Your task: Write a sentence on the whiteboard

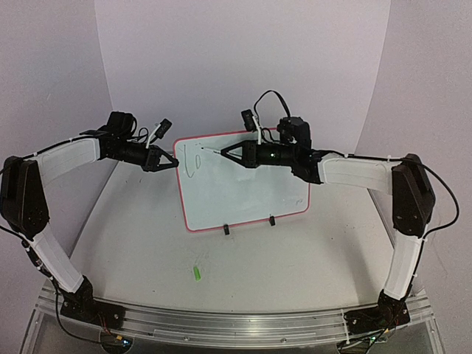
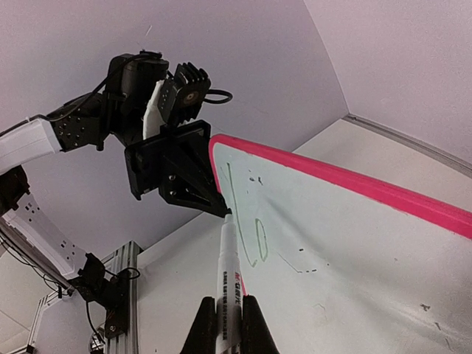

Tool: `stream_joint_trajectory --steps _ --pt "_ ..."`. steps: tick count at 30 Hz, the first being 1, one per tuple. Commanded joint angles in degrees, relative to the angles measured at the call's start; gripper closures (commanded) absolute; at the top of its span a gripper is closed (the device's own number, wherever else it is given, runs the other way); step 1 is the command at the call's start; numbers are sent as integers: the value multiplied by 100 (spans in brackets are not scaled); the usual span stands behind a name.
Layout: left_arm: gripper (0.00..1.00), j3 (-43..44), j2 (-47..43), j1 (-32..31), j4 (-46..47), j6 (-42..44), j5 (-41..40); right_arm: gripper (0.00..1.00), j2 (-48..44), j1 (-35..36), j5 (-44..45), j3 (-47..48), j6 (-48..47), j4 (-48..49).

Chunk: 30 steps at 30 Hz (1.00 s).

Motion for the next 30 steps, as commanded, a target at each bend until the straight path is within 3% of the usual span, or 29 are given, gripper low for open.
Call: stream_joint_trajectory --steps 1,17,30 --pt "100 86 55 -23 -193 23 -26 100 108 -30 188 274 -93 -57" --pt "100 86 64 -24 -206 23 -33 100 341 -33 461 508 -90 -302" --pt "100 86 38 -25 -209 26 -31 100 178 -77 520 -132 -89 -300"
